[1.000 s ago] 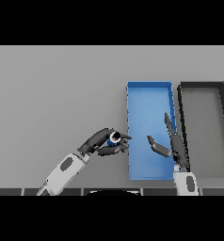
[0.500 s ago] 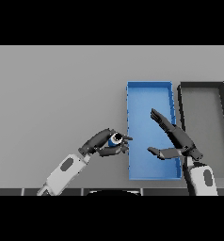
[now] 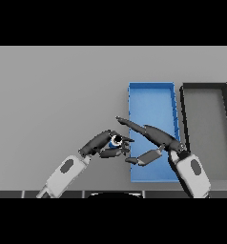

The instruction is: Pick up the blue pipe and place it into the blue bin.

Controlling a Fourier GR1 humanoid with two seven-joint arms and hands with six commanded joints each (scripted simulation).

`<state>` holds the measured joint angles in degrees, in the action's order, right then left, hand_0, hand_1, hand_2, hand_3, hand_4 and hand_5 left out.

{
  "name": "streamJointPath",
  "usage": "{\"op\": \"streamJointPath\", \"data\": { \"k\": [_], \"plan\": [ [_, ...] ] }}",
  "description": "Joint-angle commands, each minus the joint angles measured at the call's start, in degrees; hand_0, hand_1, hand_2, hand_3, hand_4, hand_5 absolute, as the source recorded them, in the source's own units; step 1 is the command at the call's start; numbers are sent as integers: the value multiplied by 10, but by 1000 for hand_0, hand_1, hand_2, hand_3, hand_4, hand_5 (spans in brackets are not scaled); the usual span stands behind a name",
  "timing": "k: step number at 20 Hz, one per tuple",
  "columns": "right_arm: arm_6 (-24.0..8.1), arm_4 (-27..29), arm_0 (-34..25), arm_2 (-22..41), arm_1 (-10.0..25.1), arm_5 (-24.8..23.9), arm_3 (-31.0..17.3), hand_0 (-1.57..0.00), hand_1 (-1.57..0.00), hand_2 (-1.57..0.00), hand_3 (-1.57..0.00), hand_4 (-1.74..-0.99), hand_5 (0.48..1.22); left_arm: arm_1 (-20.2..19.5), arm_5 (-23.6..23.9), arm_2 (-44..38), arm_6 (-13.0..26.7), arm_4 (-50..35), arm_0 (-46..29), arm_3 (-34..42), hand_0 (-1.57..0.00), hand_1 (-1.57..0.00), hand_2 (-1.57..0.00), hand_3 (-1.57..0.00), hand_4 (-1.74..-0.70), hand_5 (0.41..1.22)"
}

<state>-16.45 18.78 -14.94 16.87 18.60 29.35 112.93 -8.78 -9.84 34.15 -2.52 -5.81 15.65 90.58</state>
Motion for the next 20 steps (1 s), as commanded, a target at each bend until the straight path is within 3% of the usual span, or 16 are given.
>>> {"op": "streamJointPath", "data": {
  "k": [1,6,8,10,11,12,13,14,15,17,19,20],
  "plan": [
    [-7,-5,-11,7,-4,1,-5,1,1,1,1,-1241,530,-2,-3,-3,-10,0,-1,-7,-1571,-1571,-1571,-1502,-1741,1221],
    [-33,-10,-68,38,-40,12,-39,1,1,1,1,-1222,519,2,-14,-3,0,0,5,-9,-1571,-1571,-1571,-1538,-1741,1221],
    [-37,-10,-94,41,-55,17,-65,1,1,1,1,-1218,508,-4,-10,0,-13,17,0,-7,-1571,-1571,-1571,-1540,-1740,1221],
    [-45,-11,-121,49,-78,18,-89,-53,-84,-102,-46,-1245,506,3,-18,-6,0,-4,4,-5,-1571,-1571,-1571,-1484,-1736,1221],
    [-46,-9,-126,54,-81,24,-92,-181,-225,-237,-161,-1294,509,-2,-14,-1,-3,16,6,-7,-1394,-1326,-1320,-1288,-1737,1221],
    [-54,-6,-139,53,-82,30,-101,-345,-375,-379,-296,-1335,507,-14,-20,8,31,34,21,-13,-1182,-1078,-1063,-1030,-1682,1221],
    [-55,-6,-143,56,-83,37,-103,-527,-534,-531,-440,-1362,508,-30,-34,14,56,37,19,-8,-991,-878,-850,-824,-1552,1221],
    [-47,-8,-151,58,-87,43,-111,-718,-699,-739,-635,-1430,522,-33,-29,12,76,44,16,2,-818,-706,-680,-659,-1480,1221],
    [-45,-4,-151,64,-95,46,-118,-888,-873,-905,-768,-1486,550,-25,-26,7,55,46,11,1,-776,-706,-686,-583,-1533,1221],
    [-67,36,-157,64,-99,51,-124,-1134,-1124,-1145,-957,-1562,666,-7,-14,-1,36,41,11,0,-1063,-1017,-969,-939,-1607,1221],
    [-75,57,-142,67,-103,48,-122,-1291,-1285,-1298,-1178,-1495,826,1,-13,-9,18,18,4,0,-1246,-1217,-1115,-1166,-1655,1221],
    [-58,59,-133,67,-101,45,-117,-1347,-1342,-1353,-1257,-1469,905,7,-14,-12,10,15,3,-2,-1311,-1287,-1186,-1247,-1673,1221]
  ]
}}
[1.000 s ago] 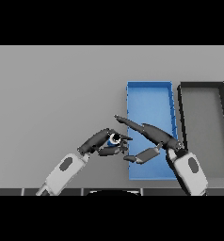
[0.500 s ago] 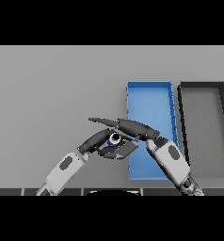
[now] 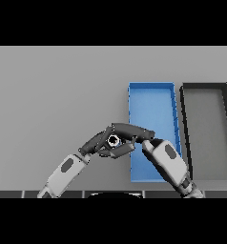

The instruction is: Pick up the blue pipe and place it into the blue bin.

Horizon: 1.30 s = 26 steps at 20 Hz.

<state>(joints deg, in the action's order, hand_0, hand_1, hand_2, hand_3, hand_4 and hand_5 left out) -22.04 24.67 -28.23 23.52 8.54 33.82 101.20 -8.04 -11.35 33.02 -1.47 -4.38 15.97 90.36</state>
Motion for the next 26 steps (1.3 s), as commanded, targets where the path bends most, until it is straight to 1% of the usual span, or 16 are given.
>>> {"op": "streamJointPath", "data": {
  "k": [1,2,3,6,7,8,9,10,12,13,14,16,17,19,22,26],
  "plan": [
    [19,-9,6,3,1,1,2,-1392,-1388,-1396,-1320,-1452,968,4,-4,-2,-5,-8,-4,3,-1363,-1344,-1254,-1312,-1686,1221],
    [36,-40,-5,5,2,5,3,-1428,-1425,-1431,-1370,-1441,1019,4,-4,-6,-18,-11,-5,2,-1404,-1390,-1310,-1364,-1697,1221],
    [52,-65,-6,10,2,7,-1,-1456,-1454,-1459,-1410,-1447,1059,3,0,-5,-11,-9,-4,1,-1438,-1426,-1348,-1405,-1706,1221],
    [54,-70,-7,10,2,10,-2,-1512,-1511,-1514,-1489,-1470,1138,-3,7,-5,-7,-16,-6,2,-1503,-1497,-1401,-1486,-1723,1221],
    [40,-66,-9,9,-5,4,0,-1524,-1523,-1525,-1505,-1475,1155,-7,5,-5,-15,-24,-8,3,-1516,-1512,-1388,-1503,-1727,1221],
    [38,-57,-7,5,-7,1,4,-1533,-1533,-1534,-1518,-1480,1168,-12,8,-2,-30,-19,-4,3,-1435,-1354,-1221,-1333,-1648,1221],
    [25,-43,-2,2,-13,-7,7,-1541,-1540,-1542,-1529,-1483,1179,-20,9,7,-36,-1,7,-1,-1157,-1083,-977,-1066,-1535,1221],
    [29,-44,3,1,-13,-1,10,-1547,-1546,-1548,-1537,-1487,1187,-34,-3,11,-44,12,13,-3,-925,-866,-781,-853,-1415,1221],
    [11,-54,8,0,-20,5,15,-1556,-1555,-1556,-1549,-1490,1199,-48,-22,22,-46,41,23,-8,-592,-554,-500,-546,-1216,1221],
    [2,-60,6,-3,-28,11,11,-1559,-1558,-1559,-1554,-1491,1204,-48,-21,22,-45,53,24,-13,-473,-443,-399,-436,-1143,1187],
    [-6,-62,5,-8,-33,17,14,-1561,-1561,-1561,-1557,-1492,1207,-48,-23,20,-58,57,27,-20,-378,-354,-319,-349,-1088,1113],
    [27,-56,10,-16,-41,28,15,-1565,-1565,-1565,-1562,-1494,1212,-57,-20,21,-41,64,21,-15,-242,-226,-204,-223,-999,930],
    [24,-49,9,-24,-37,34,17,-1566,-1566,-1566,-1564,-1495,1214,-52,-17,23,-21,64,26,-15,-193,-181,-163,-178,-968,849],
    [35,-71,6,-22,-47,34,14,-1568,-1568,-1568,-1566,-1496,1216,-62,-15,18,-8,65,27,-13,-123,-115,-104,-114,-915,735],
    [32,-72,11,-25,-47,34,22,-1569,-1569,-1569,-1569,-1493,1219,-57,-13,22,10,61,22,-8,-63,-59,-53,-58,-887,638],
    [29,-56,6,-36,-54,40,11,-1570,-1570,-1570,-1570,-1489,1220,-44,-13,17,26,45,20,-17,-25,-23,-21,-23,-894,576]
  ]
}}
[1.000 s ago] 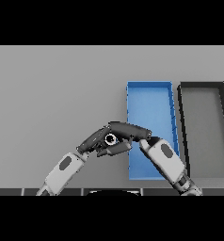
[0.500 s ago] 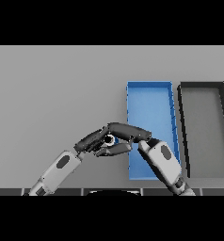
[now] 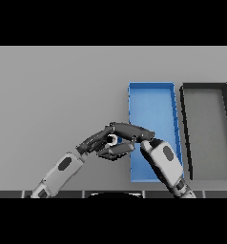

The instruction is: Pick up the blue pipe and place it into the blue bin.

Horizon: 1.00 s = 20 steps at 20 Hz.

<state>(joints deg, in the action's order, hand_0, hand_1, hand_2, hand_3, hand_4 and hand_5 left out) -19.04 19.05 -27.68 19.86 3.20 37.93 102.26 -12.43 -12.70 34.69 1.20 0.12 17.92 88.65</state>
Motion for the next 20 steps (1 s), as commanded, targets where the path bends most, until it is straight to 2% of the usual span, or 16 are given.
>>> {"op": "streamJointPath", "data": {
  "k": [1,3,4,7,8,9,11,13,14,16,18,20],
  "plan": [
    [-8,5,-5,-5,-2,-5,-1,-1570,-1570,-1570,-1570,-1488,1220,-3,2,0,0,3,-2,0,-20,-19,-17,-18,-897,569],
    [-40,30,0,-3,-8,-20,12,-1571,-1571,-1571,-1571,-1490,1221,-1,3,-1,9,5,2,-8,-12,-12,-10,-11,-896,555],
    [-65,64,-7,-8,-10,-29,18,-1571,-1571,-1571,-1571,-1491,1221,-1,4,0,15,4,0,-4,-10,-9,-8,-9,-901,548],
    [-124,152,-36,-30,12,-64,33,-1571,-1571,-1571,-1571,-1613,1221,-6,-2,3,20,-1,-11,3,-4,-4,-4,-4,-914,524],
    [-148,185,-60,-42,15,-94,34,-1571,-1571,-1571,-1571,-1639,1221,-5,-2,4,22,-1,-12,5,-3,-3,-3,-3,-915,514],
    [-155,218,-83,-53,29,-122,37,-1571,-1571,-1571,-1571,-1659,1221,-3,-1,6,22,0,-14,3,-3,-2,-2,-2,-915,507],
    [-156,289,-132,-67,74,-182,37,-1571,-1571,-1571,-1571,-1689,1171,-1,-2,5,35,0,-7,-2,-1,-1,-1,-1,-920,503],
    [-148,343,-203,-105,96,-220,15,-1571,-1571,-1571,-1571,-1707,1141,-5,-1,3,31,0,-10,3,0,0,0,0,-917,503],
    [-133,338,-229,-118,108,-218,-1,-1571,-1571,-1571,-1571,-1714,1134,-5,-2,5,35,-1,-11,5,0,0,0,0,-915,503],
    [-115,332,-270,-145,128,-241,-25,-1571,-1571,-1571,-1571,-1724,1117,-12,-2,3,14,1,-15,10,0,0,0,0,-908,502],
    [-110,309,-314,-167,148,-271,-72,-1571,-1571,-1571,-1571,-1730,1110,-11,-4,9,17,1,-21,17,1,1,1,1,-903,495],
    [-101,279,-339,-192,172,-278,-130,-1571,-1571,-1571,-1571,-1734,1127,-20,-10,1,16,-9,-22,19,1,1,1,1,-907,491]
  ]
}}
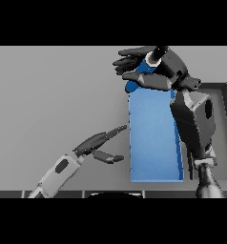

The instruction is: Pick up the blue pipe and place it into the blue bin.

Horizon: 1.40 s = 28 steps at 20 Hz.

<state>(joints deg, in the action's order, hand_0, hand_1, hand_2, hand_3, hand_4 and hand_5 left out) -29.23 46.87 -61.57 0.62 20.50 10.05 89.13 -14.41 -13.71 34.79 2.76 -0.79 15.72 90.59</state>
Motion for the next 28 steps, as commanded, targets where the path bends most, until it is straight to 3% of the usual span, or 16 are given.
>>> {"op": "streamJointPath", "data": {
  "k": [1,4,7,13,16,18,20,21,22,23,25,27,28],
  "plan": [
    [-1,-7,11,-7,8,-2,-12,-1571,-1571,-1571,-1571,-1735,1131,0,0,0,0,-1,-1,0,1,1,1,1,-907,491],
    [-3,-57,35,-23,27,6,-85,-1571,-1571,-1571,-1571,-1738,1129,2,2,-4,11,-6,0,5,1,1,1,1,-910,487],
    [-7,-84,93,-34,30,8,-118,-1571,-1571,-1571,-1571,-1740,1117,3,2,-6,17,-3,6,-6,1,1,1,1,-898,489],
    [-57,-129,205,-11,10,-35,-105,-1571,-1571,-1571,-1571,-1741,1120,9,3,-3,18,-4,3,-5,1,1,1,1,-887,470],
    [-57,-99,263,50,45,-66,-111,-1571,-1571,-1571,-1571,-1741,1122,10,4,-4,16,-3,7,-8,1,1,1,1,-881,463],
    [-57,-77,288,97,68,-80,-117,-1571,-1571,-1571,-1571,-1655,1124,4,3,-2,6,-5,-7,3,1,1,1,1,-882,464],
    [-57,-62,304,141,95,-83,-126,-1571,-1571,-1571,-1571,-1591,1114,7,4,-4,21,-6,2,0,1,1,1,1,-884,460],
    [-57,-45,302,174,110,-96,-139,-1571,-1571,-1571,-1330,-1599,1110,7,4,-2,25,-6,0,1,1,1,1,1,-885,457],
    [-57,-16,297,212,133,-118,-156,-1563,-1459,-1393,-1122,-1547,1133,12,7,-1,30,-5,2,2,1,1,1,1,-886,455],
    [-57,14,294,247,146,-134,-168,-1306,-1167,-1114,-897,-1503,1150,10,4,-2,27,-6,3,-1,1,1,1,1,-886,453],
    [-57,87,262,328,180,-169,-190,-836,-746,-712,-574,-1392,1176,8,5,-3,18,-2,3,-5,1,1,1,1,-885,453],
    [-57,128,239,381,205,-157,-197,-534,-477,-456,-367,-1285,1141,9,7,-4,26,-5,2,-1,1,1,1,1,-888,453],
    [-57,126,227,403,211,-151,-200,-427,-382,-364,-293,-1242,1081,12,11,-5,32,-4,4,-1,1,1,1,1,-889,453]
  ]
}}
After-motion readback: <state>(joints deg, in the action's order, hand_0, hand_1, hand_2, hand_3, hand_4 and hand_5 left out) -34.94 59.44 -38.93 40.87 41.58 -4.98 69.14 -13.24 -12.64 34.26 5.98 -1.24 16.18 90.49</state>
